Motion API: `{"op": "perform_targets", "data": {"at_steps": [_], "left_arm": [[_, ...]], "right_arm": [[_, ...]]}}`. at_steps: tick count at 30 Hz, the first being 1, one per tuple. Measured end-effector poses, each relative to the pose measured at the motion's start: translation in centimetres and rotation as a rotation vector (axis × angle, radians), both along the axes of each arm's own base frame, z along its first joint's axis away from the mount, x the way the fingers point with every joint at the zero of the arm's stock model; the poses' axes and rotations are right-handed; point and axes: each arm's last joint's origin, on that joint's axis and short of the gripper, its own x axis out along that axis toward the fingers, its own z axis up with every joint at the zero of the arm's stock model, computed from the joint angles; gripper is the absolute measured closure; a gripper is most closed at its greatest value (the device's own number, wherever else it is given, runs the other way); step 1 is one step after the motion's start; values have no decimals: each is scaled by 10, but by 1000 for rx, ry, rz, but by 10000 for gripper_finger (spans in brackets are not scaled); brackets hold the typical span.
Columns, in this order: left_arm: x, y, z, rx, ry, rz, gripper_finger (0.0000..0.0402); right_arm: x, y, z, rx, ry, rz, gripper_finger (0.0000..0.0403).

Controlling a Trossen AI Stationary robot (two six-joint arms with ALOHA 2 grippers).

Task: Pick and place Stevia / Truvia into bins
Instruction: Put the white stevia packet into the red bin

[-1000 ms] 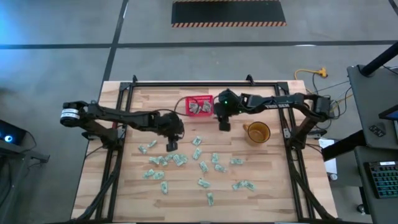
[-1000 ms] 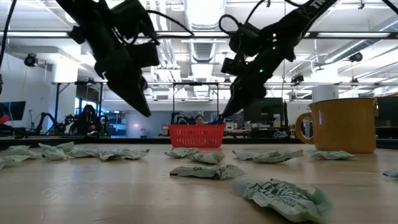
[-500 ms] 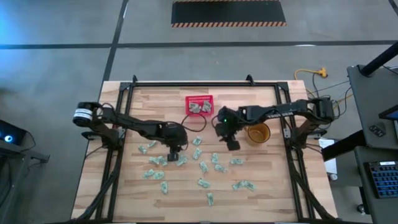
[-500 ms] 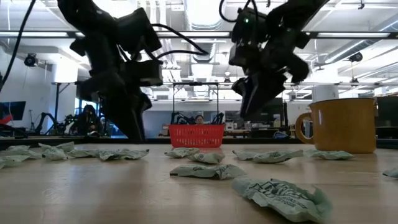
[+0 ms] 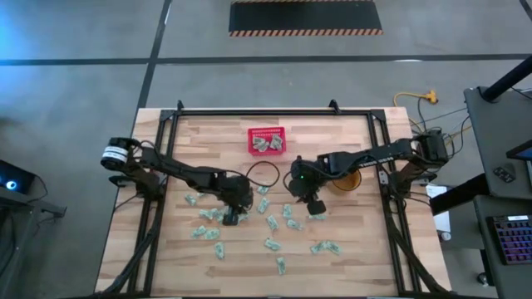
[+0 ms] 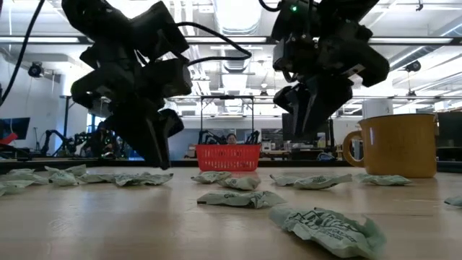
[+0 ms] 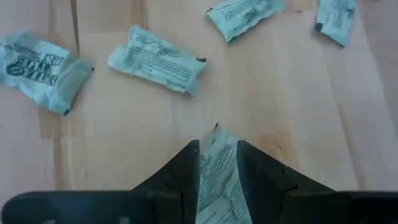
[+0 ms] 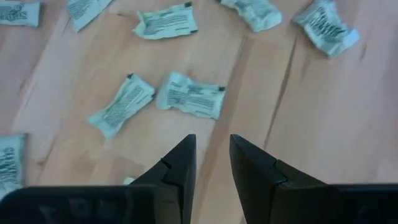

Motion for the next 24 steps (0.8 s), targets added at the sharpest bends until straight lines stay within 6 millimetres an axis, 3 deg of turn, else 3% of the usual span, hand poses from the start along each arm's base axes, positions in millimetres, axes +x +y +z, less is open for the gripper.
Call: {"op": "perform_targets", "data": {"at_steps": [15,24], "left_arm": [[3,-3,-15,13,51,-5,316],[1,-3,-12,36,46,8,394]], "right_arm": [[-2,9,-2,7,12,7,331],[-2,9,-2,7,12,7,330]]}}
